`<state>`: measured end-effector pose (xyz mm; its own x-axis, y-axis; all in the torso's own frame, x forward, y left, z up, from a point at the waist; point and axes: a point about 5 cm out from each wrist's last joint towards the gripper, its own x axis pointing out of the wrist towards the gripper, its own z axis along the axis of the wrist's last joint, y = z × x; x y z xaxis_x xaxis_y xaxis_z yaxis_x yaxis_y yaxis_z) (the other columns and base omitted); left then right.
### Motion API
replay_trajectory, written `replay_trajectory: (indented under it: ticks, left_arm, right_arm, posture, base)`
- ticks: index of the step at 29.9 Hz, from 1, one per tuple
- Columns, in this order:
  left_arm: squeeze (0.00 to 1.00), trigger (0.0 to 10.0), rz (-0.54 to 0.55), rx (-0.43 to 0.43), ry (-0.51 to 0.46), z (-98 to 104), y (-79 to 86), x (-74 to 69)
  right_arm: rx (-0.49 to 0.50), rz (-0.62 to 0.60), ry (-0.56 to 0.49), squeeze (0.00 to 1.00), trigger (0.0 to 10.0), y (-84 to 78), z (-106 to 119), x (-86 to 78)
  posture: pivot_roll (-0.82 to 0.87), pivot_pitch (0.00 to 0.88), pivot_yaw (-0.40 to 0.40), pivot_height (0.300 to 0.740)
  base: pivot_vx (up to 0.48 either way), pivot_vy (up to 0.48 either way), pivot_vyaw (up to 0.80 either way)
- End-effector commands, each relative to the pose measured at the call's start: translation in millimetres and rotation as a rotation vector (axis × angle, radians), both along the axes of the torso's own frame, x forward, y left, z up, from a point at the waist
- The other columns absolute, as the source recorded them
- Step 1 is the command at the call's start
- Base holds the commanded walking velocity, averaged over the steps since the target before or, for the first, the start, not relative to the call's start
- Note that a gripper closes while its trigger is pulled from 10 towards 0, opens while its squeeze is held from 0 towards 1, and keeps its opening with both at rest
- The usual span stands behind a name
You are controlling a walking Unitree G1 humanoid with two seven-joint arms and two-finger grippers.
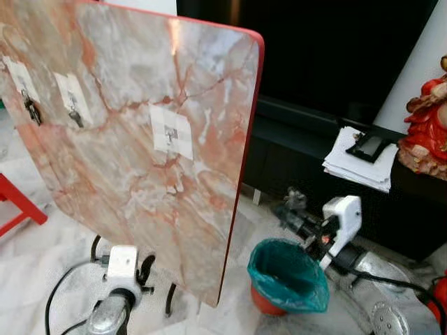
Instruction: Hang keys on a hook
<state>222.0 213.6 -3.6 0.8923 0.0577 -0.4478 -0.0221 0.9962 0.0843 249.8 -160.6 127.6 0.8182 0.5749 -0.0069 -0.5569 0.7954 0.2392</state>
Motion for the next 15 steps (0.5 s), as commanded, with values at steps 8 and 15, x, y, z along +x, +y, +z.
replay_trajectory:
  ticks: [8, 15]
  left_arm:
    - [0.00, 10.0, -0.049, 0.039, 0.043, -17.4, -8.4, -0.6]
    - [0.00, 10.0, -0.077, 0.063, 0.050, -21.8, -8.9, -2.7]
  right_arm:
    - [-0.060, -0.289, 0.052, 0.00, 3.6, -23.9, -16.5, 12.4]
    - [-0.052, -0.635, 0.111, 0.00, 10.0, -62.2, -36.7, 17.3]
  posture:
    - [-0.04, 0.000, -0.062, 0.740]
    - [-0.03, 0.000, -0.057, 0.740]
  base:
    - [0.000, 0.318, 0.00]
    - [0.000, 0.173, 0.00]
